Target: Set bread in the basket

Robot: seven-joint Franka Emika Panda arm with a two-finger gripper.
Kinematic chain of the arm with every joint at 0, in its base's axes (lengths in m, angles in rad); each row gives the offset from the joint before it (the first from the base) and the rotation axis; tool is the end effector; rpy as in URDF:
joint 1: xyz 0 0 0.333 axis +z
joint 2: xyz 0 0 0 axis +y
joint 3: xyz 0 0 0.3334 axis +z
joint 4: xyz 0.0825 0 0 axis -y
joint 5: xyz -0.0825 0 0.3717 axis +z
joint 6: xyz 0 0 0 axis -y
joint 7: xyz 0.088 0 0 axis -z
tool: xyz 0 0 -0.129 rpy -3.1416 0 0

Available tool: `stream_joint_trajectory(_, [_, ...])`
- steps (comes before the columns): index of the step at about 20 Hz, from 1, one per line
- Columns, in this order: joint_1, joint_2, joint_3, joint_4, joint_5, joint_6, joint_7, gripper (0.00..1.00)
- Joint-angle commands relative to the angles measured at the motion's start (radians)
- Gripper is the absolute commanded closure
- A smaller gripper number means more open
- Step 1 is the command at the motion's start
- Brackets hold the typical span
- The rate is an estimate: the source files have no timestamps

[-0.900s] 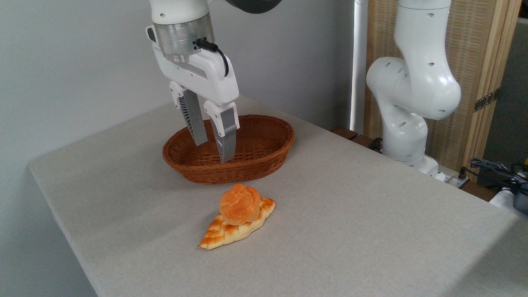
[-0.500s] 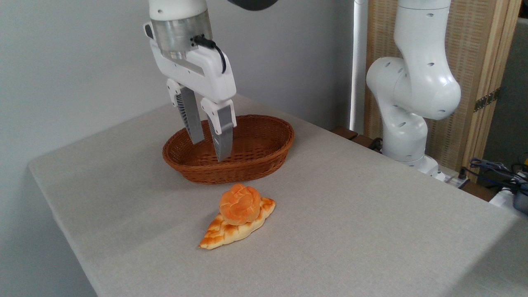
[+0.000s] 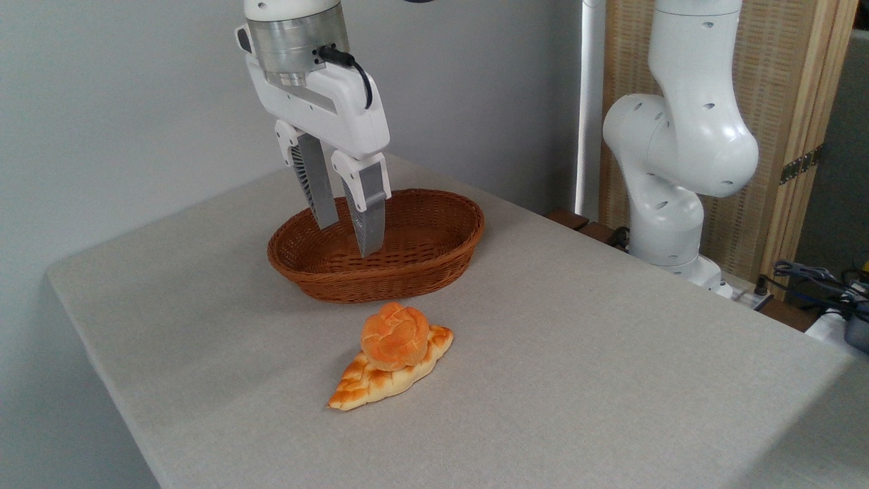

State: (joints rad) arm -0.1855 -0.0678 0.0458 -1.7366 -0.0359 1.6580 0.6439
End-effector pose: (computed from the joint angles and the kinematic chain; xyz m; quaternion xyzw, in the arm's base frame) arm 0.5187 -0.0766 0.5871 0.9246 -0.3803 -0.0004 0.0202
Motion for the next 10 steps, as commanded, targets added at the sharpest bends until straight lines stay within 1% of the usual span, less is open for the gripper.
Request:
stream_joint_trajectory(1, [-0.003,0.006,0.0,0.02,-0.009,-0.03,0.016,0.0])
stream_joint_trajectory(6, [-0.003,0.003,0.008,0.02,-0.028,-0.034,0.019,0.0])
stream_joint_trajectory(9, [-0.002,0.003,0.012,0.022,-0.062,-0.034,0.019,0.0])
stream_joint_trajectory(10, [-0.002,0.005,0.014,0.026,-0.064,-0.034,0.016,0.0])
